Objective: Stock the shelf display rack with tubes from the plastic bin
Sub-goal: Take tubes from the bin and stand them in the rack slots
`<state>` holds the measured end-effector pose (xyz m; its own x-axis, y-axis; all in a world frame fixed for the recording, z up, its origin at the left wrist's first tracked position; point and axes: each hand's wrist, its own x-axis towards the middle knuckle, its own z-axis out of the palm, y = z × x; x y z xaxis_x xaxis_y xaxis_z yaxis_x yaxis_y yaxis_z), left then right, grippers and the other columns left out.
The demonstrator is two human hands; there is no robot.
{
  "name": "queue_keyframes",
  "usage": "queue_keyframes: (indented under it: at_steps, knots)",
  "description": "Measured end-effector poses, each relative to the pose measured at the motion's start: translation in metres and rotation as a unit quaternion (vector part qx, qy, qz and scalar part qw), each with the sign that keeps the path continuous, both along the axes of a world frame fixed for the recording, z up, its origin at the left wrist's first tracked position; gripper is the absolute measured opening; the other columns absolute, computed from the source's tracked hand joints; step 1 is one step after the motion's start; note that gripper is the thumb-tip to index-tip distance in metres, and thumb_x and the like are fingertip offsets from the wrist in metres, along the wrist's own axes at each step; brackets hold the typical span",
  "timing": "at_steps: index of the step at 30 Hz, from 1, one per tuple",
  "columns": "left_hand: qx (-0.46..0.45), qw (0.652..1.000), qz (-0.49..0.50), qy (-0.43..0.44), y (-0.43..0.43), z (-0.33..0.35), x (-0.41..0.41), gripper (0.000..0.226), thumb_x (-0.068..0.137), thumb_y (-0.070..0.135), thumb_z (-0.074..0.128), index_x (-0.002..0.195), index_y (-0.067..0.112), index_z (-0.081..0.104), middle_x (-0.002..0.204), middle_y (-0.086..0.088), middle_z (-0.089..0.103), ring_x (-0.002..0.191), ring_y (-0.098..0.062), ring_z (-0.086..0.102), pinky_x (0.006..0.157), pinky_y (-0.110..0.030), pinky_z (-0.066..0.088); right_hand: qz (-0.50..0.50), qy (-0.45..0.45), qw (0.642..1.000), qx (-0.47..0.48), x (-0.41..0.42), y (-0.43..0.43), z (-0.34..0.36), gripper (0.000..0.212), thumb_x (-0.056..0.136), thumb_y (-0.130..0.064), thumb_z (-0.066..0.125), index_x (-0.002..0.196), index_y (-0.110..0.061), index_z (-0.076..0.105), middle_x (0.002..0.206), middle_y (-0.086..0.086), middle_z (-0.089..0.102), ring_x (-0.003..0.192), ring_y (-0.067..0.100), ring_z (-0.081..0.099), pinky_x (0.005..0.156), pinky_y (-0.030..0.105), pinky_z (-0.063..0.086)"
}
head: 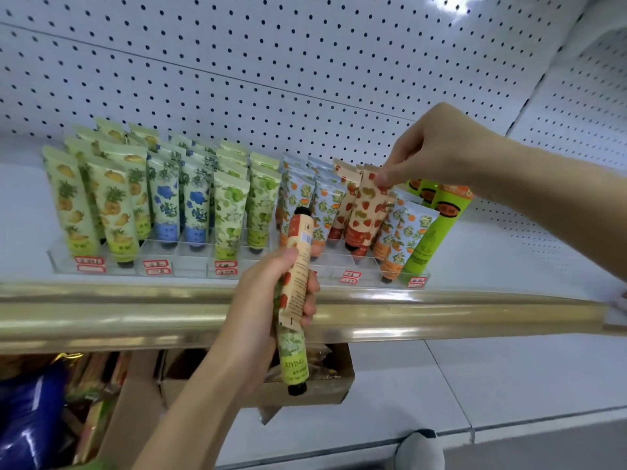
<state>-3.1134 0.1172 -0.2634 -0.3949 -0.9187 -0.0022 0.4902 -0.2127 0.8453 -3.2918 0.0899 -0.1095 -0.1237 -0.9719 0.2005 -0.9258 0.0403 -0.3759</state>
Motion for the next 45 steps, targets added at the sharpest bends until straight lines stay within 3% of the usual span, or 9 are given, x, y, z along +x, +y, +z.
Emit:
queue_keyframes:
  at_steps: [6, 9, 12, 14, 20, 25, 30, 34, 45]
  knots:
    - [0.007, 1.000, 0.000, -0.003, -0.002, 0.002, -0.002, 0.032, 0.097, 0.026, 0.042, 0.108, 0.011, 0.068, 0.062, -0.003, 0.055, 0.046, -0.011, 0.047, 0.043, -0.021, 0.040, -0.003, -0.003, 1.000, -0.004, 0.001, -0.005, -0.011, 0.017, 0.072, -0.023, 0.081, 0.061, -0.016, 0.070, 0.070, 0.002, 0.068, 0.045, -0.001, 0.048, 0.049, 0.019, 0.032]
    - [0.008, 1.000, 0.000, -0.003, -0.004, 0.001, -0.002, 0.033, 0.097, 0.026, 0.042, 0.108, 0.011, 0.069, 0.063, -0.003, 0.055, 0.046, -0.012, 0.046, 0.043, -0.022, 0.040, -0.009, -0.011, 1.000, -0.012, 0.001, -0.009, -0.015, 0.018, 0.071, -0.025, 0.081, 0.059, -0.019, 0.069, 0.063, -0.003, 0.067, 0.056, 0.005, 0.049, 0.052, 0.023, 0.036]
    - [0.008, 1.000, -0.003, -0.001, -0.005, 0.002, -0.002, 0.033, 0.097, 0.026, 0.042, 0.108, 0.011, 0.069, 0.063, -0.003, 0.054, 0.045, -0.012, 0.045, 0.043, -0.022, 0.039, -0.011, -0.023, 1.000, -0.006, 0.000, -0.011, -0.020, 0.017, 0.071, -0.025, 0.081, 0.059, -0.021, 0.070, 0.038, -0.014, 0.053, 0.046, 0.004, 0.046, 0.048, 0.021, 0.032]
    - [0.007, 1.000, 0.000, -0.002, -0.006, 0.002, -0.002, 0.033, 0.097, 0.025, 0.042, 0.107, 0.010, 0.069, 0.062, -0.003, 0.054, 0.045, -0.012, 0.045, 0.042, -0.021, 0.038, -0.006, -0.020, 1.000, -0.002, -0.001, -0.012, -0.024, 0.014, 0.072, -0.024, 0.080, 0.062, -0.019, 0.072, 0.035, -0.016, 0.051, 0.045, 0.002, 0.048, 0.049, 0.020, 0.032]
    - [0.007, 1.000, 0.000, -0.007, -0.007, 0.001, -0.002, 0.033, 0.097, 0.025, 0.041, 0.105, 0.011, 0.070, 0.062, -0.004, 0.054, 0.045, -0.013, 0.045, 0.042, -0.022, 0.038, -0.002, -0.007, 1.000, -0.005, -0.002, -0.017, -0.033, 0.017, 0.068, -0.029, 0.082, 0.057, -0.023, 0.070, 0.049, -0.009, 0.060, 0.057, 0.010, 0.051, 0.054, 0.025, 0.039]
    - [0.001, 1.000, -0.017, -0.015, -0.006, 0.001, -0.004, 0.037, 0.084, 0.031, 0.050, 0.109, 0.010, 0.068, 0.062, -0.004, 0.055, 0.045, -0.013, 0.045, 0.042, -0.022, 0.037, -0.005, 0.084, 0.996, -0.013, -0.001, -0.019, -0.034, 0.019, 0.071, -0.035, 0.078, 0.058, -0.028, 0.067, 0.055, -0.007, 0.061, 0.058, 0.015, 0.058, 0.054, 0.026, 0.041]
    - [-0.017, 0.998, -0.007, -0.061, -0.004, -0.003, -0.009, 0.031, 0.087, 0.031, 0.055, 0.109, 0.011, 0.065, 0.066, -0.004, 0.060, 0.046, -0.013, 0.048, 0.042, -0.022, 0.039, 0.003, 0.114, 0.993, -0.016, 0.000, -0.017, -0.034, 0.016, 0.073, -0.038, 0.077, 0.065, -0.030, 0.065, 0.051, -0.010, 0.053, 0.050, 0.010, 0.053, 0.050, 0.025, 0.035]
    - [0.009, 0.997, 0.002, -0.071, -0.005, -0.006, -0.010, 0.018, 0.086, 0.031, 0.060, 0.095, 0.016, 0.063, 0.066, -0.005, 0.061, 0.045, -0.012, 0.049, 0.041, -0.021, 0.039, 0.011, 0.126, 0.992, -0.027, -0.002, -0.018, -0.036, 0.014, 0.073, -0.038, 0.077, 0.073, -0.029, 0.066, 0.056, -0.010, 0.052, 0.054, 0.006, 0.048, 0.059, 0.027, 0.037]
    - [-0.013, 0.998, 0.021, -0.053, -0.002, -0.007, -0.016, 0.048, 0.074, 0.048, 0.053, 0.104, 0.012, 0.064, 0.063, -0.003, 0.059, 0.044, -0.011, 0.046, 0.041, -0.022, 0.037, 0.024, 0.073, 0.994, -0.072, -0.002, -0.009, -0.026, 0.010, 0.074, -0.029, 0.077, 0.081, -0.024, 0.074, 0.058, -0.008, 0.052, 0.053, 0.009, 0.047, 0.053, 0.024, 0.035]
